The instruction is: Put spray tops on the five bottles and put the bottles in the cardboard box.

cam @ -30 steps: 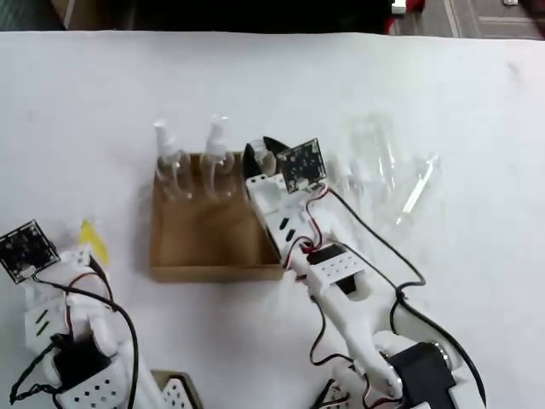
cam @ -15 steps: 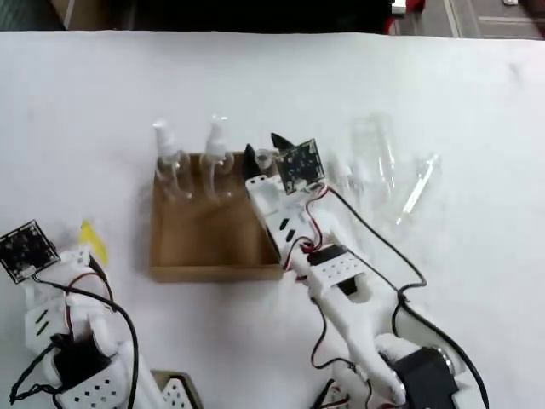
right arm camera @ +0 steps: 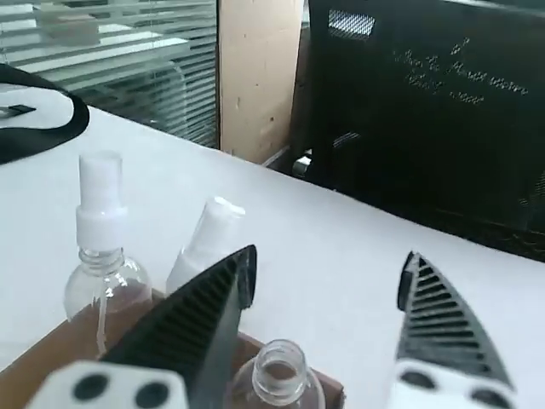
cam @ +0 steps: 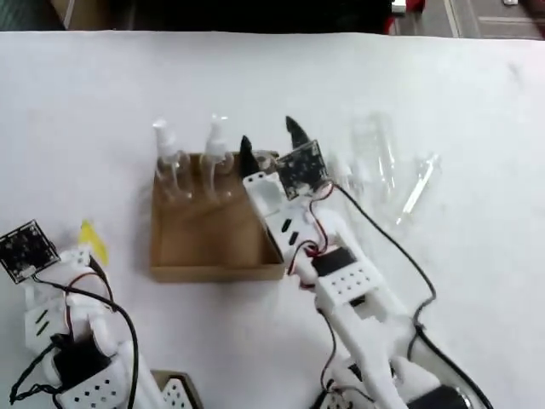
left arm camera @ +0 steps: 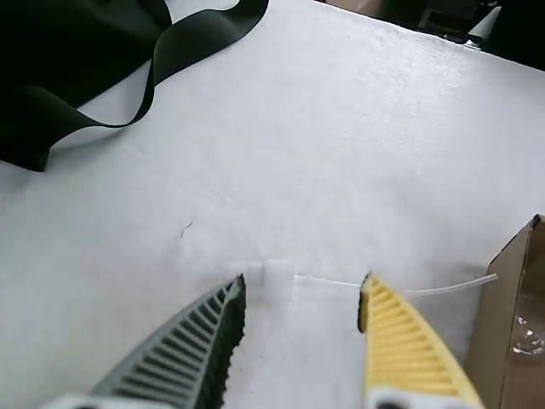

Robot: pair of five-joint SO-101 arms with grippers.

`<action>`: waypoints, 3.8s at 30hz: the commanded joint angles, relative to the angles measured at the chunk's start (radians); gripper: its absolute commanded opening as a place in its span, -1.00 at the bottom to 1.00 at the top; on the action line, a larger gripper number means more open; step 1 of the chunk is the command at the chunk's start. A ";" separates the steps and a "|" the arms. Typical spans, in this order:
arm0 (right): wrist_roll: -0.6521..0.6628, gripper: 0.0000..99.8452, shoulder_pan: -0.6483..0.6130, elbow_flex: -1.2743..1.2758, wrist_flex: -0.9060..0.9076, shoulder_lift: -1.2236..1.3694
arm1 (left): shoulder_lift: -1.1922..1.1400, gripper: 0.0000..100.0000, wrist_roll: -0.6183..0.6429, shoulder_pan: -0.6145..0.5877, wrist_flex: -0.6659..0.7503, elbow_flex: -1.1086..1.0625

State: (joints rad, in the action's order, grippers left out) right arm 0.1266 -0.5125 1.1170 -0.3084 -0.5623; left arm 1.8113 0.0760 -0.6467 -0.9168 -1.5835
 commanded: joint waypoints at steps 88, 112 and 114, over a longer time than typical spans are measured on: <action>-0.213 -0.97 0.291 -0.074 0.595 -0.008 | -0.151 -0.59 -0.695 -0.113 -0.270 0.644; -0.213 -0.96 0.308 -0.072 0.590 -0.007 | -1.675 -0.57 0.732 -0.120 -0.267 1.174; -0.213 -0.96 0.308 -0.072 0.590 -0.007 | -1.735 -0.57 0.801 -0.120 -0.265 1.208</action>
State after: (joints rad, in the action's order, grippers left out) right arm -0.0882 -0.2071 1.0556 0.3007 -0.5439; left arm 0.1665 0.7403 -0.7879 -1.2037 -0.4726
